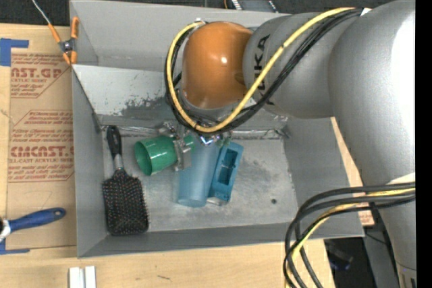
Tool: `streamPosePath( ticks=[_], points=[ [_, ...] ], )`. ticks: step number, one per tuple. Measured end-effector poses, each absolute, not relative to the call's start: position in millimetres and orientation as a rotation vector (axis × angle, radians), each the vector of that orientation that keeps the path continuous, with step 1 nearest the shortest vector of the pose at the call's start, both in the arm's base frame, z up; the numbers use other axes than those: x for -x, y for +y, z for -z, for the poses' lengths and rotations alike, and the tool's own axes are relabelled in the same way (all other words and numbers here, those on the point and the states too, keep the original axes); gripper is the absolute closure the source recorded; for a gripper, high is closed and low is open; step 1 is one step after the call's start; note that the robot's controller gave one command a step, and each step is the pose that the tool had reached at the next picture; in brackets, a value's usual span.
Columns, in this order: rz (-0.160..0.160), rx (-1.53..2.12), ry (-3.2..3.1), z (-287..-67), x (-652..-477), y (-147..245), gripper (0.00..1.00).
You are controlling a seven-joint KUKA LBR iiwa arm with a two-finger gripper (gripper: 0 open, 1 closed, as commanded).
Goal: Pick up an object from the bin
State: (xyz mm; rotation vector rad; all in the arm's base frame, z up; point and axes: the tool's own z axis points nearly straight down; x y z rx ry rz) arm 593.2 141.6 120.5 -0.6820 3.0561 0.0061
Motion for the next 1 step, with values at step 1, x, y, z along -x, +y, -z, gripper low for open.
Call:
streamPosePath(
  ticks=[1],
  points=[
    [-0.008, 0.703, 3.039, -244.5, -589.4, 171.6, 1.0]
  ],
)
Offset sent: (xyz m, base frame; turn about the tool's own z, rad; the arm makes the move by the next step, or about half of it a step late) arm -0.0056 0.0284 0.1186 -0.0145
